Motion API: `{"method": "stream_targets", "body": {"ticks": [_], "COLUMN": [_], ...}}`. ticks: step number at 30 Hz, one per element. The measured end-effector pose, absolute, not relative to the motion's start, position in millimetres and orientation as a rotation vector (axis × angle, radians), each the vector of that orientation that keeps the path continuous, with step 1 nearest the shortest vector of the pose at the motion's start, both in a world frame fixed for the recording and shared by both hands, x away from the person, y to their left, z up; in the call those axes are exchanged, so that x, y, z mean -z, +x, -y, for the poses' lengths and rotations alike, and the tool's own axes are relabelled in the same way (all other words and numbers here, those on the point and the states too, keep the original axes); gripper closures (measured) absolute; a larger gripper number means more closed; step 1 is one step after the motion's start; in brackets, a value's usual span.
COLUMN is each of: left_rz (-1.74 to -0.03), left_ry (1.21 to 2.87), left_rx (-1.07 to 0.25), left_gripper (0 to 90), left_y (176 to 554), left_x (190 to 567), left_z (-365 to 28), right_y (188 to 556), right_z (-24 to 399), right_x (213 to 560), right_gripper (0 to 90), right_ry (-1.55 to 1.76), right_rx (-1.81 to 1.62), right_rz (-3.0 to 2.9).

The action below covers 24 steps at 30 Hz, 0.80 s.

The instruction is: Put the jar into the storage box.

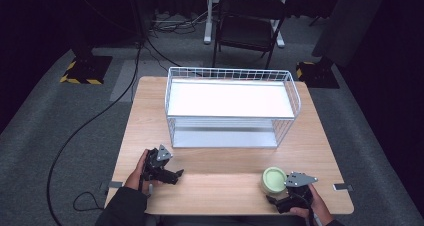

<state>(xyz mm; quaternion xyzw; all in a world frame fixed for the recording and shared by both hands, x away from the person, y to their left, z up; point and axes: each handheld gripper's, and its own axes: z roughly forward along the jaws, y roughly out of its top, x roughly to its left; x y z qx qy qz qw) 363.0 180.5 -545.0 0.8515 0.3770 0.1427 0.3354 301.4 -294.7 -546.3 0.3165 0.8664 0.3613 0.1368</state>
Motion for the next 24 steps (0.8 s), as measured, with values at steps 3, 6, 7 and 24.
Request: {"method": "stream_targets", "body": {"ticks": [3,6,7,24], "left_rz": [-0.983,-0.983,-0.983,-0.983], "left_ry": [2.222,2.222,2.222,2.221], "left_rx": [-0.372,-0.373,-0.373,-0.373], "left_gripper": [0.2,0.2,0.2,0.4], "left_y": [363.2,363.2,363.1,362.9], "left_x": [545.0,545.0,545.0,545.0], "left_z": [-180.5,-180.5,-180.4,-180.4], "right_y": [301.4,301.3,301.3,301.7], "right_z": [294.7,294.8,294.7,295.2], "right_x": [546.4,546.4,546.4,544.4], "right_gripper": [0.4,0.5,0.5,0.5], "right_ry": [0.918,0.918,0.918,0.922], "right_rx": [-1.047,-1.047,-1.046,-1.017], "right_rz": [-2.507,-2.507,-2.507,-2.507]}}
